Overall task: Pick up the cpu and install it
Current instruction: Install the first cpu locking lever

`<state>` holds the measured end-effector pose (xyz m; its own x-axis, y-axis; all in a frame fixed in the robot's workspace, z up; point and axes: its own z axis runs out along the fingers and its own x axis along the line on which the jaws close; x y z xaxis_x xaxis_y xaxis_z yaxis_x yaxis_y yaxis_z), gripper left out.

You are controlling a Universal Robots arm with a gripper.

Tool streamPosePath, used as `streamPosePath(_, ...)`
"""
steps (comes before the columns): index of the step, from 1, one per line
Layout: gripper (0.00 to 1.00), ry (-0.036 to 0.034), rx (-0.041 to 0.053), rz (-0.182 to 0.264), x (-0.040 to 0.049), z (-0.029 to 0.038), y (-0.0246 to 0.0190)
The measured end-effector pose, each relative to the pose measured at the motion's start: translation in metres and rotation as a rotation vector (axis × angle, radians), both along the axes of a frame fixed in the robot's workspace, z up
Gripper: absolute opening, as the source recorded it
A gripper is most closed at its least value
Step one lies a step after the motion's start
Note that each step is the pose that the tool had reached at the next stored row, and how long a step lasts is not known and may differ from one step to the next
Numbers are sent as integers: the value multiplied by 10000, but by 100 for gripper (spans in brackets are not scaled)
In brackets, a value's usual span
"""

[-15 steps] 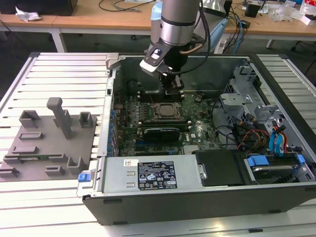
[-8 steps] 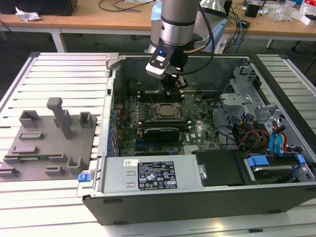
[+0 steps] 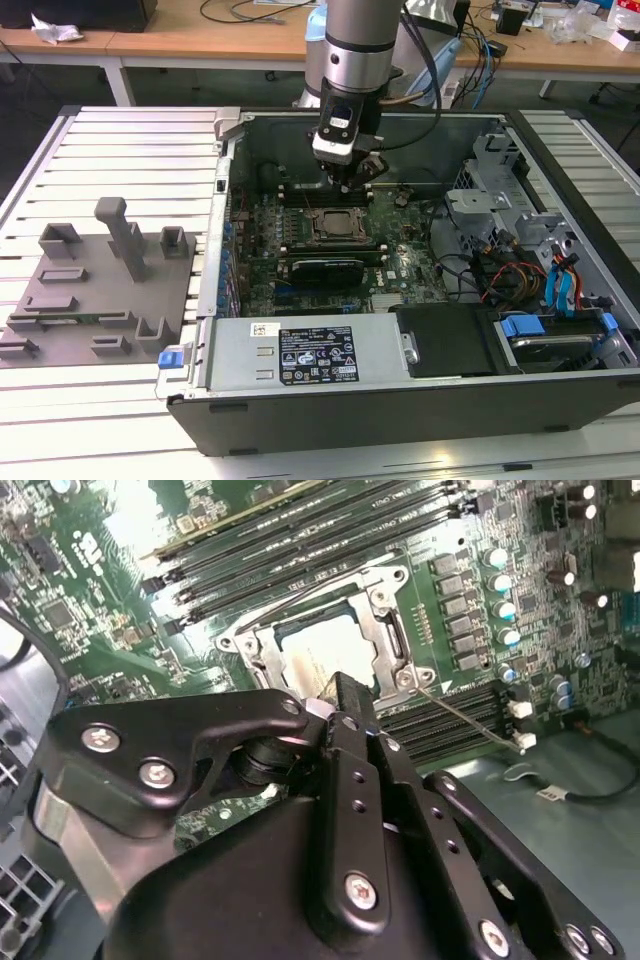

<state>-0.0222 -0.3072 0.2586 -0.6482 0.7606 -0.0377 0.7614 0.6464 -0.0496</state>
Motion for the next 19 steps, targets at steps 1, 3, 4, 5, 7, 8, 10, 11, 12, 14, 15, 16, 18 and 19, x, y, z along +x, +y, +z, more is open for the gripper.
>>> streamPosePath(1,11,0,0,184,0,0,0)
streamPosePath(3,11,0,0,421,0,0,0)
streamPosePath(4,11,0,0,583,0,0,0)
streamPosePath(5,11,0,0,820,0,0,0)
streamPosePath(7,11,0,0,1315,0,0,0)
streamPosePath(8,11,0,0,1566,0,0,0)
streamPosePath(10,11,0,0,2015,0,0,0)
streamPosePath(11,11,0,0,2247,0,0,0)
streamPosePath(12,11,0,0,2489,0,0,0)
streamPosePath(14,11,0,0,2904,0,0,0)
streamPosePath(15,11,0,0,3003,0,0,0)
streamPosePath(16,11,-1,0,3104,0,0,0)
streamPosePath(18,11,0,0,3653,0,0,0)
streamPosePath(19,11,0,-1,3854,0,0,0)
